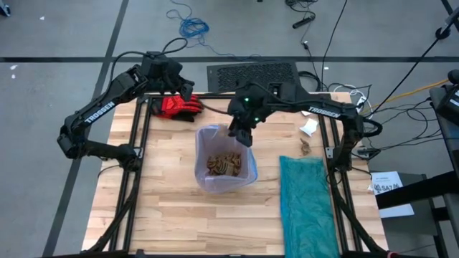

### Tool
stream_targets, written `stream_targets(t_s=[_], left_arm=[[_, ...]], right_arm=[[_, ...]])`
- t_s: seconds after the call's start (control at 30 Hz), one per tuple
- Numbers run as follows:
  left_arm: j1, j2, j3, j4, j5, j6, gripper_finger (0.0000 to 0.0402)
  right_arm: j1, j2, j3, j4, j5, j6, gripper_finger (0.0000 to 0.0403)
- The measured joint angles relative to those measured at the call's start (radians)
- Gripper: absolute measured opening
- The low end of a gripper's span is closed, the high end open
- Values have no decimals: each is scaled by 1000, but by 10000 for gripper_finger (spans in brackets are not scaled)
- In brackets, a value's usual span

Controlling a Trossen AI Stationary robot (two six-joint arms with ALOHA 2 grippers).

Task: Place trash/remove bag and relplace
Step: Put the brown napkin into the trash bin, then put the white paper into the trash bin

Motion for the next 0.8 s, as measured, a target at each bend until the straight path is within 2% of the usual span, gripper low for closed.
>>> stream_targets(t_s=[0.13, 0.27, 0.33, 0.5, 0.67, 0.8], left_arm=[[0, 0, 0, 0, 0, 30, 1], [0, 1, 0, -1, 4, 30, 1], [0, 1, 0, 0, 4, 27, 1], [0, 2, 0, -17, 5, 23, 1], [0, 2, 0, -46, 6, 22, 1], [0, 2, 0, -51, 8, 20, 1]], right_arm=[[6, -19, 0, 3, -4, 75, 196], [-2, -51, 0, -58, 0, 109, 239], [-15, -84, 0, -145, 36, 112, 252], [-96, -149, -1, -513, 235, 111, 267], [-202, -232, -148, -486, 308, 133, 267], [-281, -281, -389, -444, 423, 128, 267]])
